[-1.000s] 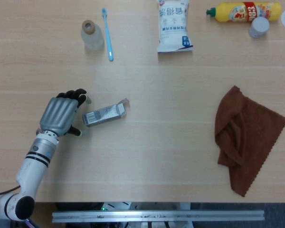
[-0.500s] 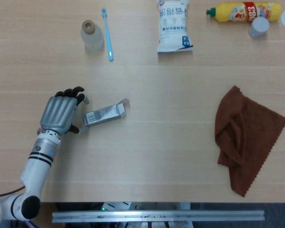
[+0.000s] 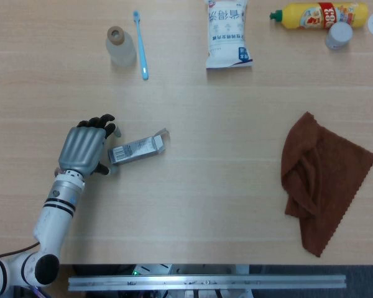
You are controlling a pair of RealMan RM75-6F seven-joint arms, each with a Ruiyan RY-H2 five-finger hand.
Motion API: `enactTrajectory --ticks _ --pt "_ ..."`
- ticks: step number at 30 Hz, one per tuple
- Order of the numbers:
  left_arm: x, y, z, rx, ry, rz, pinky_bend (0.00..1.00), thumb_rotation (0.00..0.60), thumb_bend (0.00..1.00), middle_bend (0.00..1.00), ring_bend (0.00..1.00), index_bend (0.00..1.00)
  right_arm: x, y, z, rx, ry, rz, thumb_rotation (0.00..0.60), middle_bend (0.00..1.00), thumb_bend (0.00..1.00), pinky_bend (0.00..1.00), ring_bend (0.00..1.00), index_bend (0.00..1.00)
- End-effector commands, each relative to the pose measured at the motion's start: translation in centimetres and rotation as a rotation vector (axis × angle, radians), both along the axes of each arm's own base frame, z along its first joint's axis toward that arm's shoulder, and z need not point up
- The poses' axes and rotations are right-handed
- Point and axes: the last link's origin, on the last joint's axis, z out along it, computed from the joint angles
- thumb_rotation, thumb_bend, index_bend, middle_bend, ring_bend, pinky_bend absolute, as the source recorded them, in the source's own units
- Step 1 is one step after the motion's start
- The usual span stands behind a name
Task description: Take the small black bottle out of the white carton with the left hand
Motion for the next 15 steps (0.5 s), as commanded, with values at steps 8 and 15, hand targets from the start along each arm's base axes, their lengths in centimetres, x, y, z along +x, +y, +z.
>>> enactTrajectory --ticks 8,15 --pt "0.57 0.40 -0.09 0.014 -0.013 -0.008 0.26 0.597 0.08 0.19 0.22 0.36 -0.22 0.19 -0.04 0.000 -0.004 -0.007 0.600 0.15 0.12 0.18 0.11 0.22" --pt "0.53 0.76 -0.08 0.022 -0.010 -0.008 0.26 0.598 0.08 0.19 0.22 0.36 -0.22 0.22 -0.17 0.004 -0.005 -0.006 0.600 0.15 0.12 0.18 0.11 0.22"
